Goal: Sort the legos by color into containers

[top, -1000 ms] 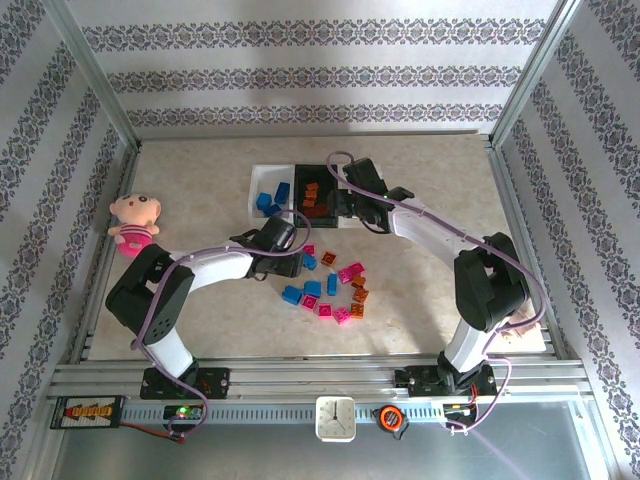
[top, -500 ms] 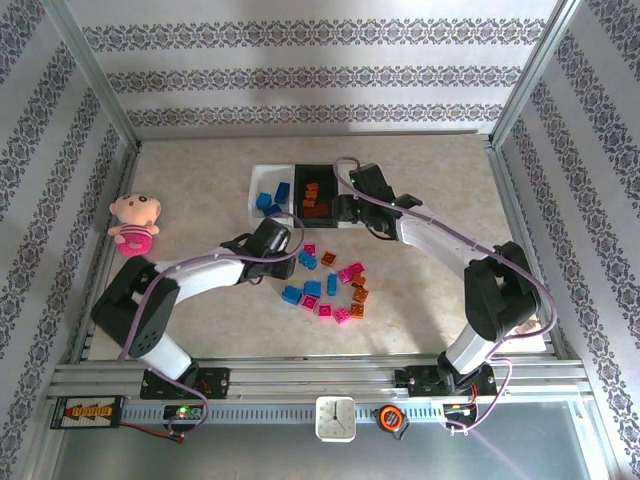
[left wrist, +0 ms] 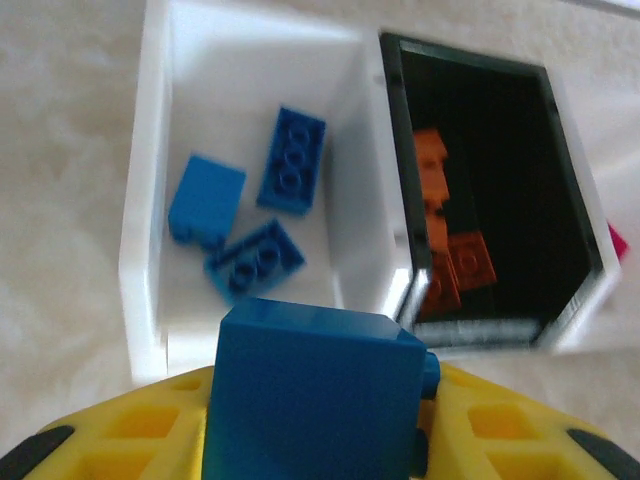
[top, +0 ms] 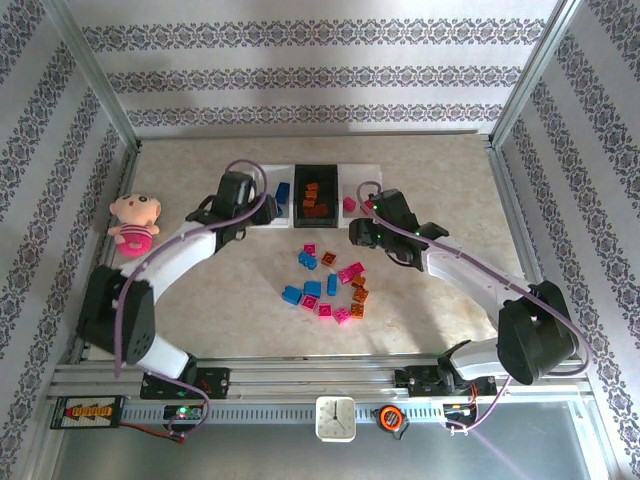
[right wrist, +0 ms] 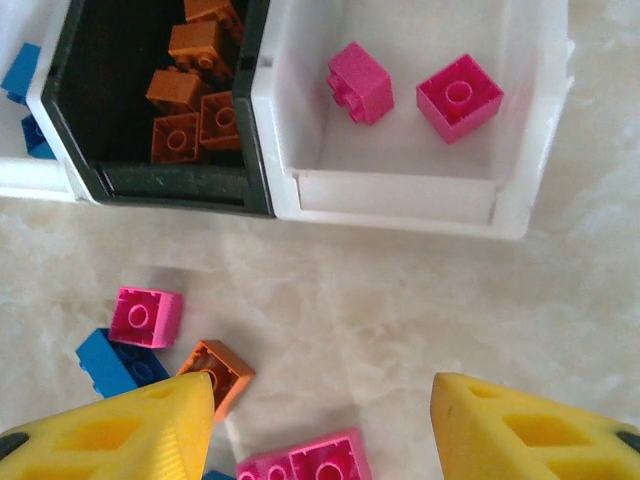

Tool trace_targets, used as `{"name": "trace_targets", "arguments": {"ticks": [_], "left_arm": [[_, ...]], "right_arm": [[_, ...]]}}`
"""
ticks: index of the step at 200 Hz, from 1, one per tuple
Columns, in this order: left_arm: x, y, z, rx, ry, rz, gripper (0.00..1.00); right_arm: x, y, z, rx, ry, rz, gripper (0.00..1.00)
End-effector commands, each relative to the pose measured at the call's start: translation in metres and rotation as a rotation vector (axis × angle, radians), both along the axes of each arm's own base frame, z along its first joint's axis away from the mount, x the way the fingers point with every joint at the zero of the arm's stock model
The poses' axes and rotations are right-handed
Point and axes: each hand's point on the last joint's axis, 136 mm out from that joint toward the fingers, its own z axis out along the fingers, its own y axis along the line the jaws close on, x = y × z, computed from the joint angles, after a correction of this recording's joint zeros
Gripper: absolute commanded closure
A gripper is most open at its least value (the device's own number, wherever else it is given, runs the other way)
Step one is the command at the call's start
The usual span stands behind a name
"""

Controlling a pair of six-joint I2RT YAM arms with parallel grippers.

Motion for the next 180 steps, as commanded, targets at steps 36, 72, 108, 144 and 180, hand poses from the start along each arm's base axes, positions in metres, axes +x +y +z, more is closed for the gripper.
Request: {"name": "trace_targets", "arguments": {"ticks": [36,72,108,144,180], "left_arm": [[0.074,0.000,-0.024,0.030,0.041,0.051,0.63],[0.088,-0.004,-0.021,0.030,0.042,0.050,0.33],[0.072,-0.021,0.027,-0.061,-0.045,0.001,0.20],[0.015,-0.037,0.062,-0.182,-0.119,-0.068,0.10],[-0.056,-0.036,0.054,-0.241,-0.113,-0.108,0.00]], "right_arm": [[-0.024,-0.014,0.000,0.006,0.006,-0.012,0.40],[-0.037,-0.011,-0.004,0.036,0.029,0.032,0.36],[-0.049,-0.004,-0.014,0.055,0.080,0.085,0.35],[-0.058,0.006,-0.018,0.070,0.115,0.137,0.35],[-0.070,0.039,-0.025,0.062,0.157,0.262,0.35]]}}
